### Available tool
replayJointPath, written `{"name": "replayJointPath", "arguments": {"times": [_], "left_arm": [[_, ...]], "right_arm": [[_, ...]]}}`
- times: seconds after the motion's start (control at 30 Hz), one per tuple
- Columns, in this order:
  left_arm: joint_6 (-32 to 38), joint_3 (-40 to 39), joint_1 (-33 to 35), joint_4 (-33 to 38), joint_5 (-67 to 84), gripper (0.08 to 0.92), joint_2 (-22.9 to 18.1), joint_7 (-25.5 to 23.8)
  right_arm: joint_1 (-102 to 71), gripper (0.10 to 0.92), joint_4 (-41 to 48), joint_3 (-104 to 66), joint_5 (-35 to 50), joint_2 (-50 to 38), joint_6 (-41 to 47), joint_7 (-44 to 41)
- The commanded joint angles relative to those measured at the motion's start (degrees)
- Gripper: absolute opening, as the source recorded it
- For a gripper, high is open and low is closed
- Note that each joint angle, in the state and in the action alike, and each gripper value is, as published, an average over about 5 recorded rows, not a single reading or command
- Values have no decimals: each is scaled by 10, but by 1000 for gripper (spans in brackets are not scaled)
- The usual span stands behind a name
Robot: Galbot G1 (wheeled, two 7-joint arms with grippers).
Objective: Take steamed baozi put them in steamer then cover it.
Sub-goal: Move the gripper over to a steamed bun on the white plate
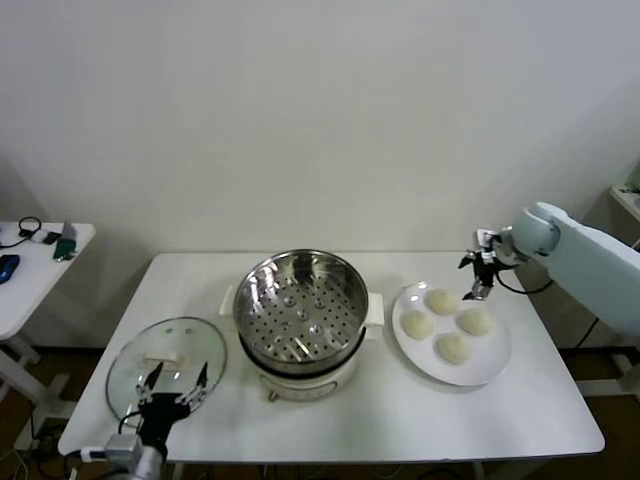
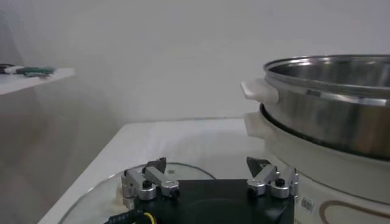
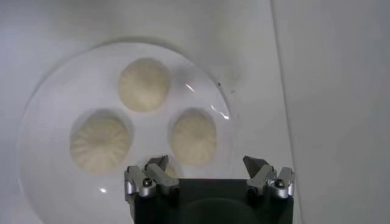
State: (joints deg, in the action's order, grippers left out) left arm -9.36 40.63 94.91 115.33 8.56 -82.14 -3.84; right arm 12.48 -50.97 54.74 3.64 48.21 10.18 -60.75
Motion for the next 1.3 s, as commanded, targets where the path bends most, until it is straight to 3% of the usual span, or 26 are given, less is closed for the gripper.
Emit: {"name": "replayJointPath", "arguments": {"times": [0.03, 0.6, 1.1, 1.3], "left_arm": [[0, 4, -1, 2, 1, 823, -1, -2], [-1, -1, -11, -9, -9, 823, -2, -3], [0, 0, -14, -15, -7, 823, 2, -3], [1, 3, -16, -16, -5, 823, 6, -3]], "right_arm": [[4, 823, 125, 18, -35, 99, -33, -42], [-69, 823, 213, -103, -154, 149, -74, -35], [-65, 818, 258, -120, -177, 186, -81, -39], [-58, 762, 287, -125, -183, 199, -84, -45]]}}
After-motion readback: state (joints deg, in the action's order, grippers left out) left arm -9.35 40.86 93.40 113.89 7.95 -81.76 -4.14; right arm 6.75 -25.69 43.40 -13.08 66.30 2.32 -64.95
